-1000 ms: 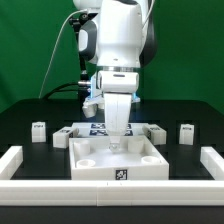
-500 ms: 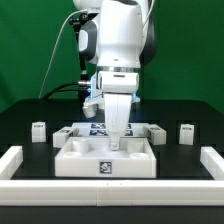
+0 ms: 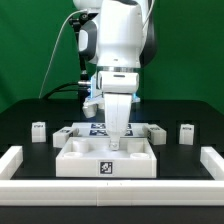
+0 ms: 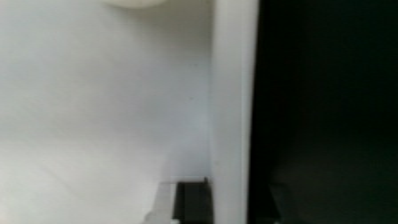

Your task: Assemble one leg

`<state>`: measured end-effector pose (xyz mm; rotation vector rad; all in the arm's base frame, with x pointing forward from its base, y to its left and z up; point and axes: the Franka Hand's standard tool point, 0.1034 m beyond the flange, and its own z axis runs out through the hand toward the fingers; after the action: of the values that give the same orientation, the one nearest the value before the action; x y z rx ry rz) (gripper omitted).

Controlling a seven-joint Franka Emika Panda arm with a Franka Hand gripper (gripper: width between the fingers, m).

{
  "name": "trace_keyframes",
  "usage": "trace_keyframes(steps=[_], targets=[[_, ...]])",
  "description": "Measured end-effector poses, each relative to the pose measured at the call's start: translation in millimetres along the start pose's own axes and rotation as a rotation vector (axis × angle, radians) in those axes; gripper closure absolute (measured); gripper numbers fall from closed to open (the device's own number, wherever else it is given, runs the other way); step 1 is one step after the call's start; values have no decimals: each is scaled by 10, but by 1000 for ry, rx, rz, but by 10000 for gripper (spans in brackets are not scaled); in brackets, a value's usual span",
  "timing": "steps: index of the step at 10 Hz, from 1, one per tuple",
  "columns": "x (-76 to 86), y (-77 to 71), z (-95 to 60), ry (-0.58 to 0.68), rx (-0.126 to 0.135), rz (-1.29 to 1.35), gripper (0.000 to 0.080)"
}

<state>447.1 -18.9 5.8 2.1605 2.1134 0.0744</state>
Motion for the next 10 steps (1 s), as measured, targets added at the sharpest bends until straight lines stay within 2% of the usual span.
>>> trace_keyframes(steps=[1,3,5,6,10], targets=[[21,-4,-7,-2,5,-3,738],[255,-5,-78,-48,66,-73,738],[333,55,-98,-97,125,-127,738],[337,57,-86,-90,117,-125,738],[345,21,-51,-93,132,-116,738]])
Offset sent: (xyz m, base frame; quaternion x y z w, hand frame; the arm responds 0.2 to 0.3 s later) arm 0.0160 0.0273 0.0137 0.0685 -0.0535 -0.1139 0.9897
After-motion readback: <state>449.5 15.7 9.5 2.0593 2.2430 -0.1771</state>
